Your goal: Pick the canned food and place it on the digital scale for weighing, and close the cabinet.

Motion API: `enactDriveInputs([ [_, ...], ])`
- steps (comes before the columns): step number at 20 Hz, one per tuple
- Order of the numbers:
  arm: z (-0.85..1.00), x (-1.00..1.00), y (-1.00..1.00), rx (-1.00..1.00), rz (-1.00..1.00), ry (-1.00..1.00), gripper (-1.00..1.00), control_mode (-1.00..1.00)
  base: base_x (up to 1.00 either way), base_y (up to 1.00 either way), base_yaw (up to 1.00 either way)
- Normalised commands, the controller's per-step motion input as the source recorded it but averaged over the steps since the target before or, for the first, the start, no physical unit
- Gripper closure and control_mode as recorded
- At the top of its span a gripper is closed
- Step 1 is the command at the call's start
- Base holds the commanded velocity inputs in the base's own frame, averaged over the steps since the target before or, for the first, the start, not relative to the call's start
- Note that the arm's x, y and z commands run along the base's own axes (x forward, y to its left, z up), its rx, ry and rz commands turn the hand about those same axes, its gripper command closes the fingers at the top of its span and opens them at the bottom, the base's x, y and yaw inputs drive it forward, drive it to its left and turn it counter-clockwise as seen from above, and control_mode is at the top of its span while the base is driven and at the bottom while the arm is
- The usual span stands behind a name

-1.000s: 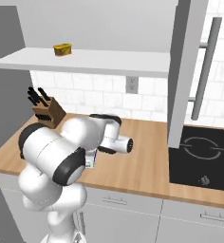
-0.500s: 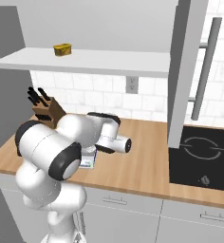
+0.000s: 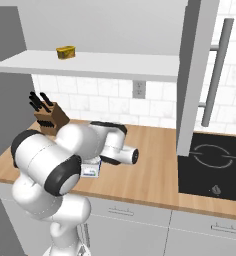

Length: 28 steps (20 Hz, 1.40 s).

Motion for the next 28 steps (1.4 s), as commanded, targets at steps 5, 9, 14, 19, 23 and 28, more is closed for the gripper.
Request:
enactDriveInputs([
  [5,0.0,0.0,-0.04,0.0,-0.03,-0.03,-1.0,-1.0,0.0,0.0,0.0],
  [9,0.0,0.0,-0.04,0.0,-0.03,-0.05,-1.0,-1.0,0.0,0.0,0.0],
  [14,0.11,-0.08,0.0,0.0,-0.02,-0.09,-1.0,-1.0,0.0,0.0,0.0],
  [19,0.46,-0.33,0.0,0.0,-0.06,-0.14,-1.0,-1.0,0.0,0.0,0.0],
  [23,0.62,-0.49,-0.01,0.0,-0.1,-0.18,-1.0,-1.0,0.0,0.0,0.0],
  [28,0.66,-0.61,-0.27,0.02,-0.13,-0.31,-1.0,-1.0,0.0,0.0,0.0],
])
